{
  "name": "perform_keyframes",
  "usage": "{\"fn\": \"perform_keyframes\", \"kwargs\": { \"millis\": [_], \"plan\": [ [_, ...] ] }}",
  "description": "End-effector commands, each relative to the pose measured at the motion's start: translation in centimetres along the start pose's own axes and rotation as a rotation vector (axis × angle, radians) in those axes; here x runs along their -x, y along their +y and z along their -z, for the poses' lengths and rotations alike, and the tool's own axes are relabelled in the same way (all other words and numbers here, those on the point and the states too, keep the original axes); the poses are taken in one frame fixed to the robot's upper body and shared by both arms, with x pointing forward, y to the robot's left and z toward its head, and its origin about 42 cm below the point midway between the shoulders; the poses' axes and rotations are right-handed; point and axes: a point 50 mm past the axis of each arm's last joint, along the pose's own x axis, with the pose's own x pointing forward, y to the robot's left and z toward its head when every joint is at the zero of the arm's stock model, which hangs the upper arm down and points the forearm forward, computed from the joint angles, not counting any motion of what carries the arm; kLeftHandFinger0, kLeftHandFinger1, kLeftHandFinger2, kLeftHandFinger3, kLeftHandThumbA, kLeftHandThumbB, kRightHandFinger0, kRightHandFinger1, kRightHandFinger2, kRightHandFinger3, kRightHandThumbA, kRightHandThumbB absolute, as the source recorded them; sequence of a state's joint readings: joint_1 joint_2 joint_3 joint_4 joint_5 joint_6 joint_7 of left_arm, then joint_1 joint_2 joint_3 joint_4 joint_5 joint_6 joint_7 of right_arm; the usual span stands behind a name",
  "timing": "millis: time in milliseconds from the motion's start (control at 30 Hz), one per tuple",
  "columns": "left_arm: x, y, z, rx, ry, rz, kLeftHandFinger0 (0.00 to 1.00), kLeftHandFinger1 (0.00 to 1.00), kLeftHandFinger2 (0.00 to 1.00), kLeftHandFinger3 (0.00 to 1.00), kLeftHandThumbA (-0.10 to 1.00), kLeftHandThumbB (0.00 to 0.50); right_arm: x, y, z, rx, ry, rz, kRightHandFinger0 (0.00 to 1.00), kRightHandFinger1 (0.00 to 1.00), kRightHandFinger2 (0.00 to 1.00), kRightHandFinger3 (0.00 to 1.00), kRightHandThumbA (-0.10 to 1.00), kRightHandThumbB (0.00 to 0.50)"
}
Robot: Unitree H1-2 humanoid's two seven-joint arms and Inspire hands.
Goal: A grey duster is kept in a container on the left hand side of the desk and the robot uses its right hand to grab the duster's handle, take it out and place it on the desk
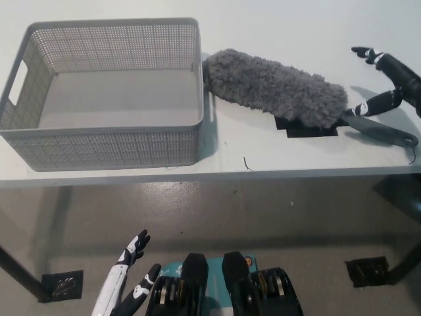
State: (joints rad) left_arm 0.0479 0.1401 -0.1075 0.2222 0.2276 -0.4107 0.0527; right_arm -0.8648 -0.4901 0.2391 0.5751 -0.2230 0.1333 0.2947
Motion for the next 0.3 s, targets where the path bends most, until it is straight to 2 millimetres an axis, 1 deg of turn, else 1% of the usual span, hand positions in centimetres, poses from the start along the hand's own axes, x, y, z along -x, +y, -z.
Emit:
{"fn": "perform_keyframes", "kwargs": {
  "millis": [0, 33, 67, 100, 133, 167, 233, 267],
  "plan": [
    [-0.2, 1.1, -1.3, -0.003, -0.067, -0.012, 1.0, 1.0, 1.0, 1.0, 0.82, 0.105, 32.4, -16.8, -24.1, -0.449, -1.627, 0.345, 1.0, 1.0, 1.0, 1.0, 1.0, 0.5],
    [-0.1, 1.1, -1.2, -0.004, -0.065, -0.012, 1.0, 1.0, 1.0, 1.0, 0.82, 0.105, 32.8, -16.0, -23.9, -0.434, -1.638, 0.355, 1.0, 1.0, 1.0, 1.0, 1.0, 0.5],
    [-0.1, 1.1, -1.2, -0.004, -0.065, -0.012, 1.0, 1.0, 1.0, 1.0, 0.82, 0.106, 33.5, -14.4, -23.6, -0.416, -1.658, 0.363, 1.0, 1.0, 1.0, 1.0, 1.0, 0.5],
    [-0.2, 1.1, -1.2, -0.007, -0.068, -0.015, 1.0, 1.0, 1.0, 1.0, 0.81, 0.103, 34.4, -12.9, -23.1, -0.391, -1.677, 0.361, 1.0, 1.0, 1.0, 1.0, 1.0, 0.482],
    [-0.1, 1.1, -1.1, -0.008, -0.067, -0.015, 1.0, 1.0, 1.0, 1.0, 0.81, 0.109, 34.8, -12.2, -22.7, -0.377, -1.688, 0.369, 1.0, 1.0, 1.0, 1.0, 1.0, 0.461],
    [-0.2, 1.1, -1.1, -0.009, -0.064, -0.015, 1.0, 1.0, 1.0, 1.0, 0.81, 0.104, 35.4, -11.2, -22.2, -0.358, -1.705, 0.377, 1.0, 1.0, 1.0, 1.0, 1.0, 0.424],
    [0.0, 1.0, -1.0, -0.009, -0.058, -0.012, 1.0, 1.0, 1.0, 1.0, 0.8, 0.1, 35.8, -9.5, -21.3, -0.355, -1.745, 0.407, 1.0, 1.0, 1.0, 1.0, 1.0, 0.389],
    [0.0, 1.0, -1.0, -0.009, -0.058, -0.012, 1.0, 1.0, 1.0, 1.0, 0.8, 0.1, 35.8, -9.5, -21.3, -0.355, -1.745, 0.407, 1.0, 1.0, 1.0, 1.0, 1.0, 0.389]
  ]
}}
